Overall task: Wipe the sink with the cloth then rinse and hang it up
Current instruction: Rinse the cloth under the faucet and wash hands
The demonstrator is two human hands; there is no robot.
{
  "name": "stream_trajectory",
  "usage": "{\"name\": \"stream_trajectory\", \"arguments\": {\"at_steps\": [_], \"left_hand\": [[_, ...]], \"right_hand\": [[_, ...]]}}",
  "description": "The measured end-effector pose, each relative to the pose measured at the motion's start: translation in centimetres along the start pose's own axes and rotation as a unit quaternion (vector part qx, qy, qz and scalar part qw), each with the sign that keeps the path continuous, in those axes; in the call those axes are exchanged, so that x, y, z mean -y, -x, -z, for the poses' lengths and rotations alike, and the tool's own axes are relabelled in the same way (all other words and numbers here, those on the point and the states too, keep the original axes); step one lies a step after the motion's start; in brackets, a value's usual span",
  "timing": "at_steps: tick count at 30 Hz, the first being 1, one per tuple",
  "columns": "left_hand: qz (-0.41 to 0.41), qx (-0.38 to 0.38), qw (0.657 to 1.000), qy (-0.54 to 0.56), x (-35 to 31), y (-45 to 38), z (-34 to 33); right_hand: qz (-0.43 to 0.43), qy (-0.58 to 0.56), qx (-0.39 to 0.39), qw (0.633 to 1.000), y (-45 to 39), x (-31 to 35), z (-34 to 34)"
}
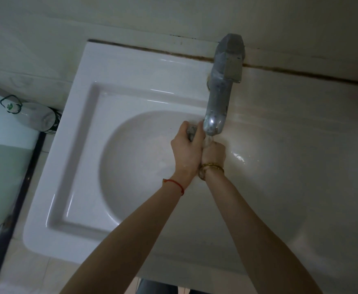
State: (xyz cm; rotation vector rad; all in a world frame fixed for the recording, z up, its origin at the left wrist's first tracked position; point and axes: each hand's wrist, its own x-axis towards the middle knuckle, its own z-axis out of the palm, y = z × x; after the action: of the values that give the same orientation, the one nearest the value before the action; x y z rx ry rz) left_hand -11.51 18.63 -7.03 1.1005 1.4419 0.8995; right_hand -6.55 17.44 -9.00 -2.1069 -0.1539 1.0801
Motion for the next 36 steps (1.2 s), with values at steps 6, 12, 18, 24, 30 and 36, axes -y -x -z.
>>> {"name": "stream_trajectory", "arguments": {"at_steps": [6, 12, 18, 24, 30, 36], "left_hand": [[0.178, -0.049, 0.982, 0.04, -0.1, -0.9, -0.5], [0.288, -0.009, 0.95, 0.12, -1.7, -0.7, -0.1], [0.292, 0.065, 0.948, 0.111, -2.5, 0.1, 0.1], [0.2, -0.019, 0.976, 0.087, -0.2, 1.7, -0.7], [0.101, -0.045, 0.991, 0.08, 0.0, 1.7, -1.2], [0.055, -0.068, 0.994, 0.071, -0.1, 0.8, -0.9]], "right_hand": [[0.232, 0.13, -0.037, 0.963, 1.2, -0.4, 1.3], [0.232, -0.04, -0.095, 0.967, 1.5, -0.5, 3.2], [-0.009, -0.246, 0.053, 0.968, 1.3, 0.4, 2.3], [0.033, 0.075, 0.046, 0.996, 0.5, 0.8, 1.5], [0.001, 0.094, 0.052, 0.994, 0.0, 0.2, 1.2], [0.073, 0.056, -0.042, 0.995, 0.6, 0.3, 1.1]]}}
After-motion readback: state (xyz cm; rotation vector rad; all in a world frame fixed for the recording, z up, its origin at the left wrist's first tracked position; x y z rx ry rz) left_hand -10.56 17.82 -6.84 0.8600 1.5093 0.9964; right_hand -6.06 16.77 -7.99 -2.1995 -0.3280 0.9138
